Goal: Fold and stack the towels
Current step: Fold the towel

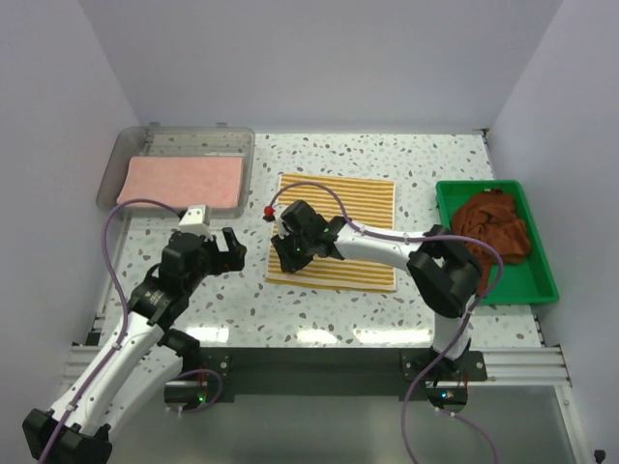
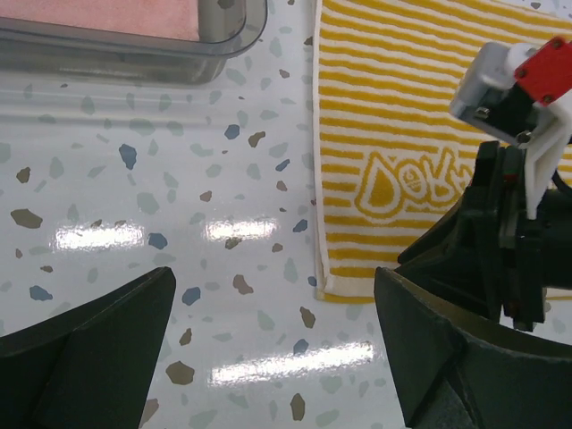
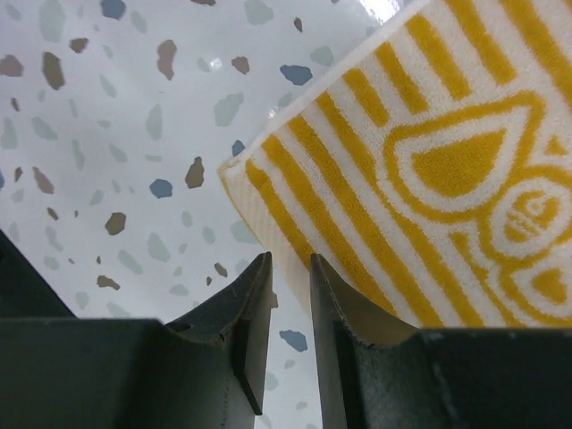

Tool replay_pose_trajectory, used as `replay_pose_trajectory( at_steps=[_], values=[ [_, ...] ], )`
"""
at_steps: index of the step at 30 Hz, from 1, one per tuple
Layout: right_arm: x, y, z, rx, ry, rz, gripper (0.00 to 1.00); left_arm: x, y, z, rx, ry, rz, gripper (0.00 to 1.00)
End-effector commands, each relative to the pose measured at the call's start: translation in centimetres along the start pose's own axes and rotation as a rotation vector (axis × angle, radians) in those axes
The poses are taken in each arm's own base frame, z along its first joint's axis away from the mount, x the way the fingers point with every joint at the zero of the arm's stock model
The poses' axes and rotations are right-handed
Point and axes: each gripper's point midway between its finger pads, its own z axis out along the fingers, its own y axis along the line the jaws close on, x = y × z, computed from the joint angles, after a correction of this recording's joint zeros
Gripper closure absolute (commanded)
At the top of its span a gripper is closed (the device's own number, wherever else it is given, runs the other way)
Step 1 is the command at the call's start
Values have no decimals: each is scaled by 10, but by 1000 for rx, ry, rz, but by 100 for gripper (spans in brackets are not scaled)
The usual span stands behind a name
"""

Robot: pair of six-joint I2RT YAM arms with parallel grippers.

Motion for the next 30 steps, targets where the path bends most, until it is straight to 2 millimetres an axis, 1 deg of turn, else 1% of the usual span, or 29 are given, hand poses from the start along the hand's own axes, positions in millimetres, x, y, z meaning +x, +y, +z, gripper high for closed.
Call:
replay_pose_trajectory(
  at_steps=[1,2,4,5,7,9,11,12,13,14,15,16,17,18,19,20,21,22,23,24,25,26,27,28,29,30],
  values=[
    [-1,7,15,-8,-32,23,73,-4,2,3,-14,-22,1,2],
    [6,12,21,-17,-10,14,73,-3,2,4,-14,-21,3,2],
    [14,25,24,-43,16,-3,74,-2,2,4,-15,-15,4,3],
    [17,28,24,-50,28,-10,73,-1,2,5,-12,-10,6,4],
    [22,34,17,-56,71,-16,73,-1,-1,6,2,-5,8,4],
    [24,35,0,-45,84,-17,73,1,-6,9,29,6,9,5],
    [22,27,-15,6,61,-11,72,4,-11,14,47,31,1,6],
    [21,23,-33,30,38,-8,72,4,-15,16,59,40,-8,7],
    [20,7,-41,92,20,14,71,4,-23,17,99,48,-17,7],
    [20,0,-50,118,6,46,71,8,-28,22,110,78,-36,7],
    [25,-10,-65,148,-6,72,71,7,-36,25,144,81,-46,9],
    [26,-26,-75,179,-22,119,70,7,-39,28,148,85,-50,9],
    [27,-41,-83,234,-44,166,70,16,-47,34,168,128,-52,10],
    [45,-57,-87,276,-20,208,70,12,-54,37,179,123,-50,11],
    [42,-76,-105,316,-67,270,69,14,-58,40,182,137,-45,11],
    [48,-89,-112,359,-80,321,69,20,-67,48,186,180,-27,12],
    [65,-101,-117,394,-64,360,69,24,-73,52,191,200,-18,12],
    [71,-119,-126,436,-78,417,69,29,-80,56,200,222,-8,13],
    [71,-124,-137,450,-116,454,69,35,-91,63,198,248,11,15],
    [85,-133,-140,483,-103,479,69,37,-98,67,205,248,18,18],
    [91,-143,-145,512,-111,516,69,40,-103,71,211,260,21,19],
    [93,-146,-152,523,-137,545,69,49,-111,78,215,291,28,21],
    [105,-152,-152,544,-123,567,69,50,-115,83,221,294,25,25],
    [110,-157,-155,557,-130,597,69,53,-118,87,220,301,29,27],
    [115,-159,-155,561,-131,620,69,61,-121,93,215,327,39,28],
    [124,-161,-152,567,-121,637,69,63,-123,97,213,329,42,35]
  ],
)
